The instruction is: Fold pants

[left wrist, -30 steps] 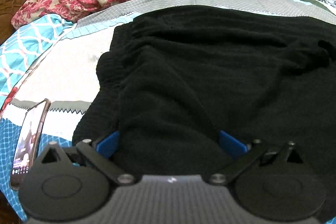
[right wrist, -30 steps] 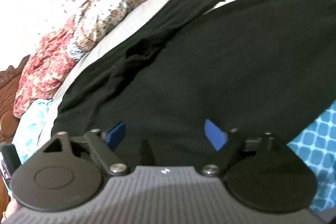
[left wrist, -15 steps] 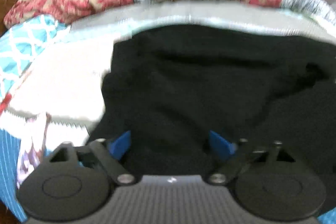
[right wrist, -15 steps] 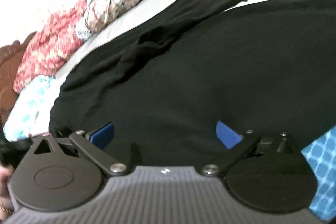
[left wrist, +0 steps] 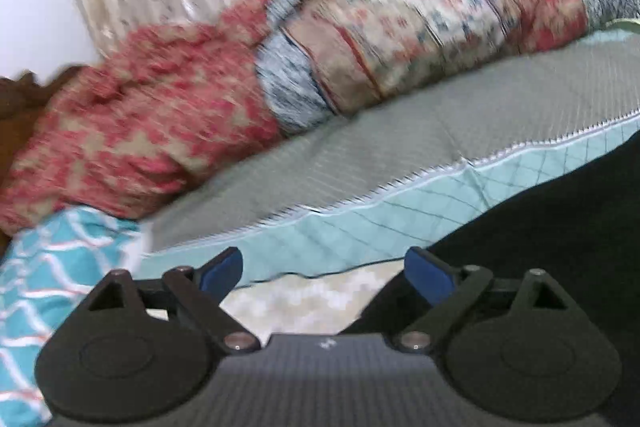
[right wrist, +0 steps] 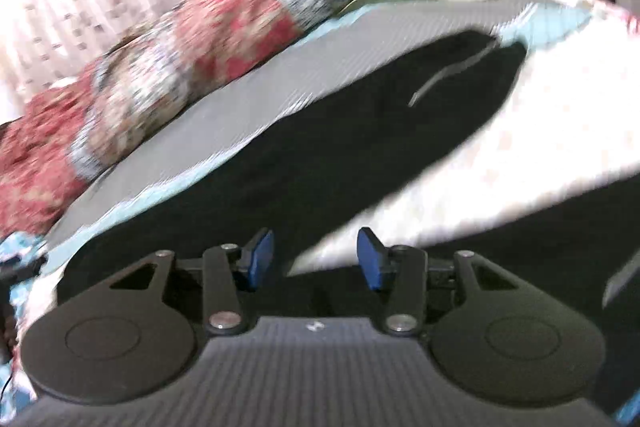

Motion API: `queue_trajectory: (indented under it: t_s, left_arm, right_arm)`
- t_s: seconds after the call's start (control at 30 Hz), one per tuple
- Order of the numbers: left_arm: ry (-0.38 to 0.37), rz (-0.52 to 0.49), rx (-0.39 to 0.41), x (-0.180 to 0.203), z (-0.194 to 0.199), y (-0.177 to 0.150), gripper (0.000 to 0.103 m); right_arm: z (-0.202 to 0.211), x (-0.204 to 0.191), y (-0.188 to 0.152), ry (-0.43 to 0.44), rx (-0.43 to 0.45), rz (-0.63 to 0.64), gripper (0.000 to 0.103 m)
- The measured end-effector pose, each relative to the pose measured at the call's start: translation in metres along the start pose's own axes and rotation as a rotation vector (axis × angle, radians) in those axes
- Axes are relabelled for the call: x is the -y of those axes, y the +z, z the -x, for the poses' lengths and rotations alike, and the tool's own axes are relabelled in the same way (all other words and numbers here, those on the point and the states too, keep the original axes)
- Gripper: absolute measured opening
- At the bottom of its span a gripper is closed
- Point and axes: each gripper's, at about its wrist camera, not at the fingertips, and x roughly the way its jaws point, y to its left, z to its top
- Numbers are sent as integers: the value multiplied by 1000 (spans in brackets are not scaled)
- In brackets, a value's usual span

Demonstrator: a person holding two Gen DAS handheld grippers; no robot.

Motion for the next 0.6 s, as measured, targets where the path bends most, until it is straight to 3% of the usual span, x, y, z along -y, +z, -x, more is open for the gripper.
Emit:
queue_trajectory:
  t_s: [0.1,0.17,0.33,0.4,0.47,0.5,0.53,0.57,0.6]
  left_arm:
    - [-55,7,-25,10,-21,-6,93]
    - [-39,-32,-13,20,-33,-10,99]
    - [-55,-96,-2,33,-49,-14,96]
    - [-81,-117,11,36,-48,-15,79]
    - [-116,-131,6,38,-50,-13,43]
    - [-134,-131,1,40,-50,-13,35]
    - [-154,-131,-3,43,-49,-12,14]
    - [-167,-137,-5,46,-49,-12,5]
    - [-164,-143,0,50,-47,-12,5]
  right_arm:
    - [-31,12,53,-78,29,-19,50]
    - [-57,25,89,-118,42,-64,53]
    - [-122,59,154,-230,25,-140,62]
    - [-149,68,169,-302,17,-157,67]
    - [-170,79,179,-352,3,-193,69]
    - [-180,84,183,-372,-7,-213,69]
    - [-188,89,186,-395,-13,-223,70]
    - [-196,93,190,-423,-15,-223,73]
    - [-204,94,195,-453,-19,-220,77]
